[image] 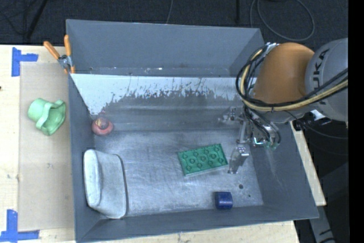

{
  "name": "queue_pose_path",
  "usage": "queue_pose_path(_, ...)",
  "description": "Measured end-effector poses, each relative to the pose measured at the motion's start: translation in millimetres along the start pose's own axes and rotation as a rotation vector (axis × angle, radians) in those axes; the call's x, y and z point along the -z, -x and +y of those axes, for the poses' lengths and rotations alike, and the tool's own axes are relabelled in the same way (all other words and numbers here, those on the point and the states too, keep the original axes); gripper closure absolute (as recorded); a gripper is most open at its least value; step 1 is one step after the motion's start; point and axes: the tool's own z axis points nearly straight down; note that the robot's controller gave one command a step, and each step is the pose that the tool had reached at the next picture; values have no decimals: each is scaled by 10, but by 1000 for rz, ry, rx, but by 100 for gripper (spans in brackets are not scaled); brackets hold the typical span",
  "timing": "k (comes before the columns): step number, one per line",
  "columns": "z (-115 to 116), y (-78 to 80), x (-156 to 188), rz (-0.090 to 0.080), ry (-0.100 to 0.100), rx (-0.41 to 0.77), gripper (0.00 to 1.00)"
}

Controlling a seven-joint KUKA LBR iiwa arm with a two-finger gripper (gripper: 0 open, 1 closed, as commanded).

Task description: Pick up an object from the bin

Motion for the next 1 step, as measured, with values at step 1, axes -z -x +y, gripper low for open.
queue_pose_path(1, 121, -94, -649, -14, -1, 66, 0)
